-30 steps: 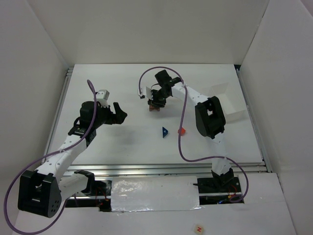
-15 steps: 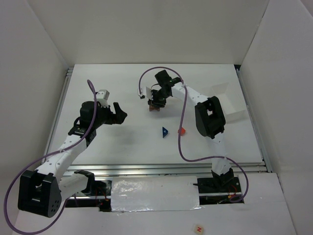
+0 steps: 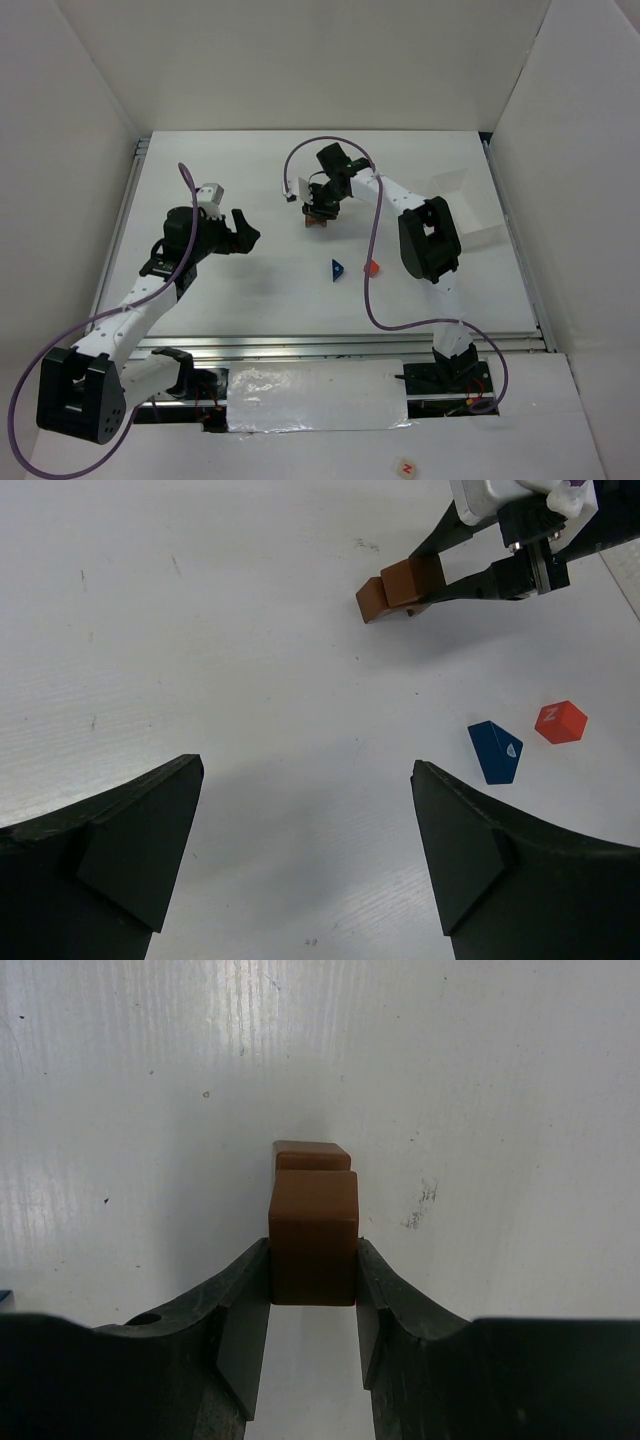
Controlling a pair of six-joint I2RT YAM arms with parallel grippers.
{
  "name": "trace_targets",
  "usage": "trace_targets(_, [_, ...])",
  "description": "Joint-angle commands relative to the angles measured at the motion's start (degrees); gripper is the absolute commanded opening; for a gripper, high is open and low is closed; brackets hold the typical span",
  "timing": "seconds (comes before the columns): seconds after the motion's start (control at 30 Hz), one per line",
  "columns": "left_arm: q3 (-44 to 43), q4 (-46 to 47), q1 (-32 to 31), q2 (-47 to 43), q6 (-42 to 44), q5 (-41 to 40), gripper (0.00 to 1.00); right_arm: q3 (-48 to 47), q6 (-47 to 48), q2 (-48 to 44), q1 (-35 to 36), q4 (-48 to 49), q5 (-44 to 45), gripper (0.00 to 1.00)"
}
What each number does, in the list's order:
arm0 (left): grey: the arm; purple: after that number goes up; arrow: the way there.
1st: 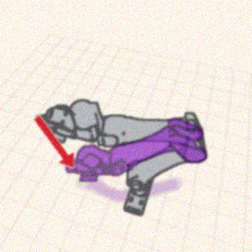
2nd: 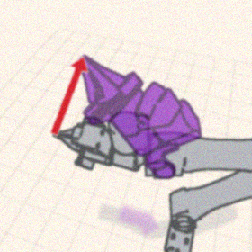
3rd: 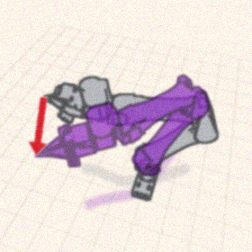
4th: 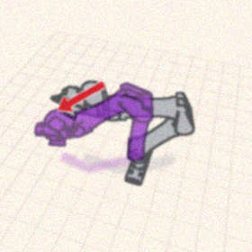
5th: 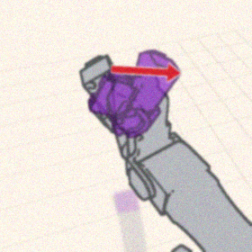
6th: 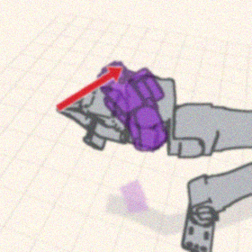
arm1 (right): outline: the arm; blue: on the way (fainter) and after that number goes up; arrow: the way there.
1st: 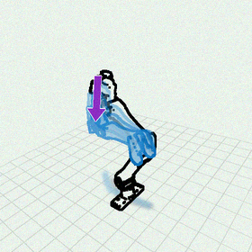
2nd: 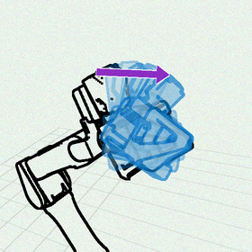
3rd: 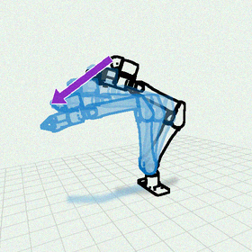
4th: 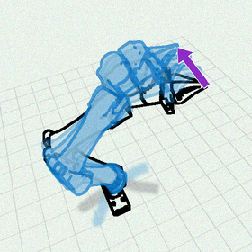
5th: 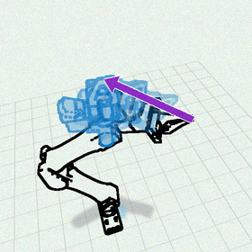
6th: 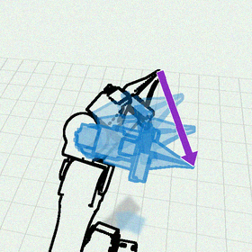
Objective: Build the wood block tower
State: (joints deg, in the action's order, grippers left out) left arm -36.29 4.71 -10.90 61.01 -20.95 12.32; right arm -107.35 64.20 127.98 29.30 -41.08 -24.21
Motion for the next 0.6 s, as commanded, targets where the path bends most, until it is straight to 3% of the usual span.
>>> trace_targets(0.0, [-0.53,2.50,0.26,0.42,1.17,0.95,0.99,-0.67,0.48,0.95,0.14,1.00,-0.58,0.16])
trace_targets(0.57, [-0.27,2.94,0.26,0.86,1.18,1.57,0.99,0.04,0.22,1.30,0.50,1.97,0.21,0.17])
